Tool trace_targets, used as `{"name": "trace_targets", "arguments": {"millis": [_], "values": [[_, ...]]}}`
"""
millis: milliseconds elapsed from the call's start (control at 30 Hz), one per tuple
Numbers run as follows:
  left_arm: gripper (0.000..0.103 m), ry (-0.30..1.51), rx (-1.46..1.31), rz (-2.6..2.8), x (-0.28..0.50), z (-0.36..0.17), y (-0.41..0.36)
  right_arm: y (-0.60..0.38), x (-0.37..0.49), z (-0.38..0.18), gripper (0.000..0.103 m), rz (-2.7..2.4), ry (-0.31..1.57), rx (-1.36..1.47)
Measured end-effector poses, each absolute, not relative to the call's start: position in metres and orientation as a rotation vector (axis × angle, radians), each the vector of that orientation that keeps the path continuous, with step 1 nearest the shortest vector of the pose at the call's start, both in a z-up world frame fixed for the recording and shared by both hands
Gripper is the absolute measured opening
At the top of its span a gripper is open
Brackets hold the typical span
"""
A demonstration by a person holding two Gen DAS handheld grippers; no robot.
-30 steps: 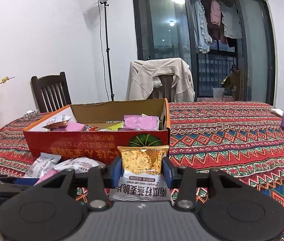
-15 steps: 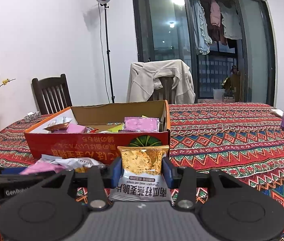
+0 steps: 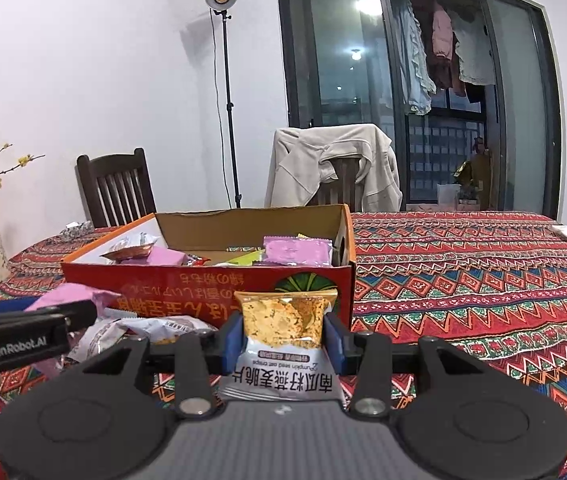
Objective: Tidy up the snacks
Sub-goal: 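Grasp and lift the pink packet with the left tool while the right tool holds its packet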
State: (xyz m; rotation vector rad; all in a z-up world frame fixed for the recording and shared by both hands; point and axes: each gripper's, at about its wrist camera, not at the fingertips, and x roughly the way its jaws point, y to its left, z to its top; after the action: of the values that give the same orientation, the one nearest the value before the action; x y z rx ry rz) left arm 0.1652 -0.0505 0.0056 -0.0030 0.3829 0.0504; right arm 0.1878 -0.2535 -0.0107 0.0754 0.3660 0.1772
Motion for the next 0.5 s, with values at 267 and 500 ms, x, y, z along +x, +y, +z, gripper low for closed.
{"name": "trace_targets", "arguments": {"millis": [267, 500], "values": [[0.062, 0.365, -0.006, 0.04, 0.1598, 0.0068, -0.0513, -0.2532, 0.1853, -0.0098, 0.042, 0.191, 0.351, 0.075], [0.062, 0.354, -0.005, 0.047, 0.1587, 0.0068, -0.0518, -0.2549, 0.1837, -0.0091, 0.042, 0.196, 0.342, 0.077]]}}
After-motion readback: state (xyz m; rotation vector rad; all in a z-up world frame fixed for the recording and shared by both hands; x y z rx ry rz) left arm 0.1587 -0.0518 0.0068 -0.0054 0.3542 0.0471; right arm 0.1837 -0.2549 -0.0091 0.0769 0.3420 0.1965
